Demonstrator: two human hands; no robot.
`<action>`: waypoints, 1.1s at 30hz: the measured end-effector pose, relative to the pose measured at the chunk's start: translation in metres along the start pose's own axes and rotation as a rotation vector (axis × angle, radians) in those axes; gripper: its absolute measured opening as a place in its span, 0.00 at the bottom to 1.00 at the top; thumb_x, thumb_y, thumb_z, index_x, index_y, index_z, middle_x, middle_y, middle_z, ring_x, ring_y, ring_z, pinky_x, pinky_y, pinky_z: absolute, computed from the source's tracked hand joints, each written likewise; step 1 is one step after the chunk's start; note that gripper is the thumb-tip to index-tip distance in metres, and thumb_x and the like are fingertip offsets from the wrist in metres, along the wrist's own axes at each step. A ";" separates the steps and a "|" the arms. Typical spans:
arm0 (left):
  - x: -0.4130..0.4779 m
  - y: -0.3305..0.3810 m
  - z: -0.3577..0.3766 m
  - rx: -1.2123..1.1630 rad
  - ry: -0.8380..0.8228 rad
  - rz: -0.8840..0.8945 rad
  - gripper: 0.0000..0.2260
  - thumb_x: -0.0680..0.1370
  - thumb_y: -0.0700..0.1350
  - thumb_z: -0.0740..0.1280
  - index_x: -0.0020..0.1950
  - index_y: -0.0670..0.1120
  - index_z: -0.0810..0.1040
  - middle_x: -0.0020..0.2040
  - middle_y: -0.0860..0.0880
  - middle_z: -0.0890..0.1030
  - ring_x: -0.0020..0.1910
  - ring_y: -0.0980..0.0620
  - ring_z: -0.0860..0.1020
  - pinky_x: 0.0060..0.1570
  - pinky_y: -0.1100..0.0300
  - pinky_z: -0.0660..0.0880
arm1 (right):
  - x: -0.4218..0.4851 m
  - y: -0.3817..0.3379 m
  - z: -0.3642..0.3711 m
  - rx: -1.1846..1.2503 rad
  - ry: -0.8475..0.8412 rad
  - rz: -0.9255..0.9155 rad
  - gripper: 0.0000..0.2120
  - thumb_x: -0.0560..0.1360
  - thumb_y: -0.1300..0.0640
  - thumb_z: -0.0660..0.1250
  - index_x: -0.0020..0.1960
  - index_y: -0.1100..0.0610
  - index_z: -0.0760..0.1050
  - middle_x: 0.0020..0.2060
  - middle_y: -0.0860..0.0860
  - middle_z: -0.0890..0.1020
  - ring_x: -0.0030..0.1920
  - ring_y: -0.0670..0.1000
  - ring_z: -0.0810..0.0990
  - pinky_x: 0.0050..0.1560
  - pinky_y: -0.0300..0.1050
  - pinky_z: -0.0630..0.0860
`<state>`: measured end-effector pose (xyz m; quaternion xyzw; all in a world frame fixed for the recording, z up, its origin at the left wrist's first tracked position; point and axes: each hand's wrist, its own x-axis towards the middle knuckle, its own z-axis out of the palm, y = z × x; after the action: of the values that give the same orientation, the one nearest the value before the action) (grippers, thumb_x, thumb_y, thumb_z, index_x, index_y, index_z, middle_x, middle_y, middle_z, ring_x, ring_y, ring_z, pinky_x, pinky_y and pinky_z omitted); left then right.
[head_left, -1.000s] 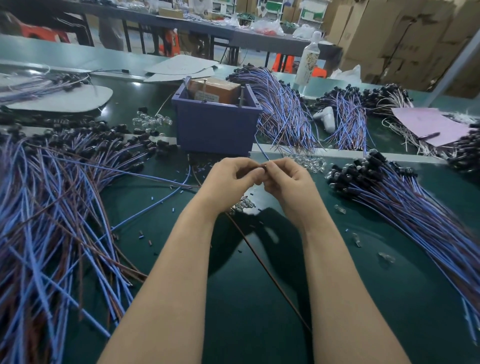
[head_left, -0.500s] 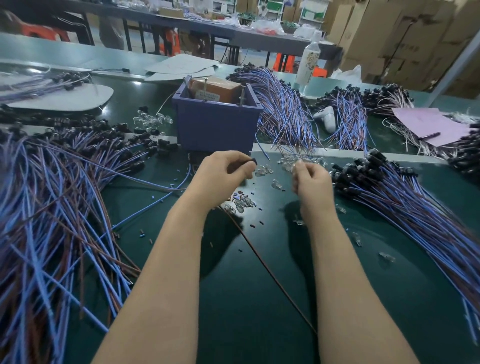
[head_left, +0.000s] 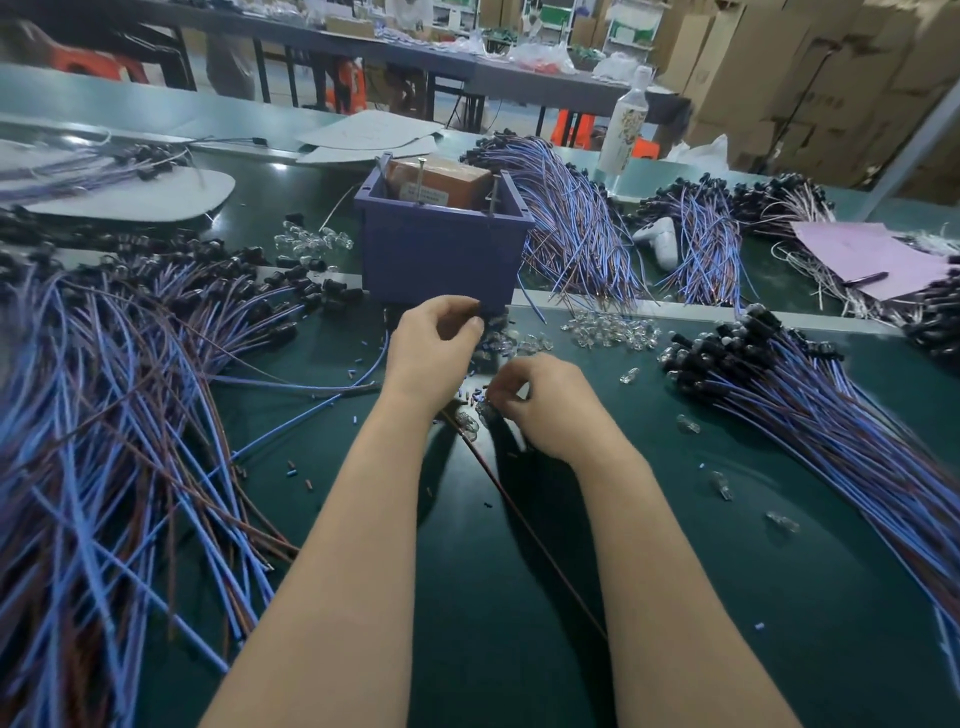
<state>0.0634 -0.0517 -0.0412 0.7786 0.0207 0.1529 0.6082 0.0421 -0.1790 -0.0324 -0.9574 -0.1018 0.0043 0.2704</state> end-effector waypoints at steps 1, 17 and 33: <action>-0.001 0.001 0.000 0.056 0.004 0.025 0.08 0.76 0.41 0.67 0.54 0.48 0.81 0.46 0.51 0.82 0.49 0.52 0.79 0.58 0.55 0.74 | 0.000 -0.001 0.000 -0.027 -0.003 -0.012 0.07 0.75 0.61 0.65 0.50 0.55 0.80 0.49 0.52 0.81 0.47 0.49 0.76 0.44 0.36 0.67; -0.009 0.002 0.004 0.177 -0.119 0.211 0.09 0.75 0.34 0.67 0.48 0.49 0.76 0.39 0.62 0.77 0.41 0.67 0.76 0.47 0.78 0.70 | 0.005 0.004 -0.006 0.858 0.476 0.039 0.06 0.75 0.66 0.67 0.45 0.56 0.76 0.41 0.54 0.83 0.45 0.52 0.83 0.51 0.43 0.80; -0.009 -0.001 0.007 0.218 -0.189 0.204 0.07 0.75 0.37 0.68 0.52 0.46 0.80 0.45 0.52 0.82 0.46 0.56 0.79 0.46 0.79 0.69 | 0.001 0.007 -0.007 0.445 0.508 -0.064 0.04 0.74 0.63 0.69 0.43 0.56 0.80 0.37 0.48 0.82 0.41 0.47 0.81 0.45 0.34 0.76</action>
<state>0.0566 -0.0601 -0.0451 0.8490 -0.0993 0.1369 0.5007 0.0452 -0.1879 -0.0301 -0.8416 -0.0576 -0.2207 0.4895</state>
